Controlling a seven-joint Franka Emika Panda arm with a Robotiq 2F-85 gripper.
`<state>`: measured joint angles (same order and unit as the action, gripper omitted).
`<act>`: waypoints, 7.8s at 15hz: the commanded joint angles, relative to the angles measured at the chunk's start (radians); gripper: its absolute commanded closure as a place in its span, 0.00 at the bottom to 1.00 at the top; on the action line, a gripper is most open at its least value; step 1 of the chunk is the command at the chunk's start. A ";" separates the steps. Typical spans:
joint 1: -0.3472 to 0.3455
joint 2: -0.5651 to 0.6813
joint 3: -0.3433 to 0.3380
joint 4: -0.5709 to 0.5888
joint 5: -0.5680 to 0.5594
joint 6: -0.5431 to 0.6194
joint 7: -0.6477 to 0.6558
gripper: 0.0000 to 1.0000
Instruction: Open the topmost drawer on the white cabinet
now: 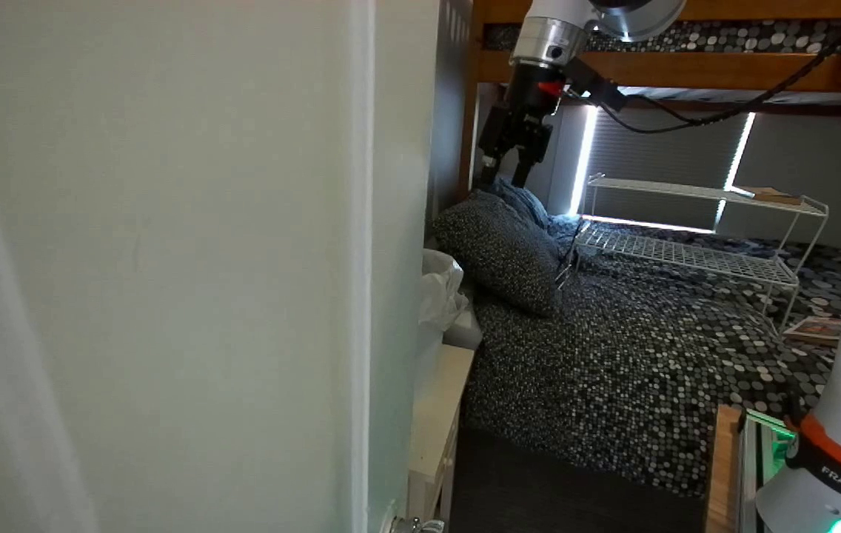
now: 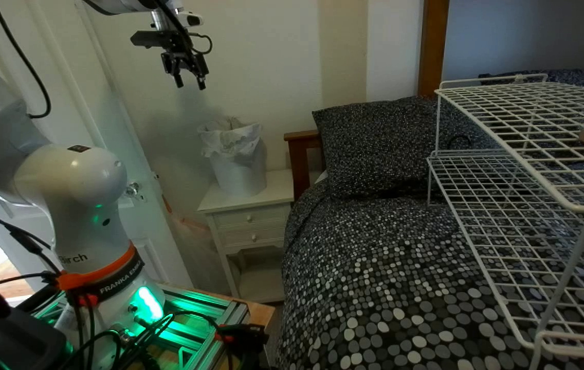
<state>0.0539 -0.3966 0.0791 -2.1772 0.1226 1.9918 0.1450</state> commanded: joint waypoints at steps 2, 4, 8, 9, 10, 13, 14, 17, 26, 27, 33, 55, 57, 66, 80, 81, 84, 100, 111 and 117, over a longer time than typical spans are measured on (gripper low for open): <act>0.018 -0.156 -0.080 -0.154 -0.003 -0.073 -0.277 0.00; 0.014 -0.209 -0.105 -0.210 -0.028 -0.108 -0.366 0.00; 0.001 -0.286 -0.175 -0.321 -0.045 -0.210 -0.525 0.00; -0.013 -0.293 -0.192 -0.355 -0.060 -0.200 -0.539 0.00; -0.030 -0.297 -0.208 -0.385 -0.075 -0.164 -0.540 0.00; -0.023 -0.266 -0.212 -0.351 -0.065 -0.186 -0.524 0.00; -0.024 -0.268 -0.215 -0.357 -0.067 -0.183 -0.525 0.00; -0.024 -0.269 -0.213 -0.360 -0.067 -0.181 -0.525 0.00; -0.041 -0.117 -0.213 -0.615 -0.088 0.400 -0.509 0.00; -0.034 -0.115 -0.213 -0.654 -0.086 0.483 -0.519 0.00; 0.035 0.253 -0.254 -0.609 -0.023 0.862 -0.601 0.00; 0.016 0.618 -0.077 -0.485 0.488 1.053 -0.890 0.00; -0.018 0.680 -0.028 -0.448 0.554 1.060 -0.943 0.00; -0.254 0.975 0.211 -0.302 0.602 1.223 -1.176 0.00; -0.603 1.288 0.496 -0.222 0.287 1.562 -1.265 0.00; -0.619 1.304 0.505 -0.221 0.254 1.588 -1.265 0.00; -0.643 1.345 0.508 -0.205 0.180 1.627 -1.261 0.00; -0.528 1.425 0.272 -0.096 -0.462 1.700 -0.676 0.34; -0.423 1.398 0.145 -0.060 -0.643 1.705 -0.372 0.94; -0.363 1.297 0.092 -0.146 -0.584 1.601 -0.320 0.94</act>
<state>-0.3603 0.9895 0.2217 -2.2454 -0.4854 3.6729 -0.2345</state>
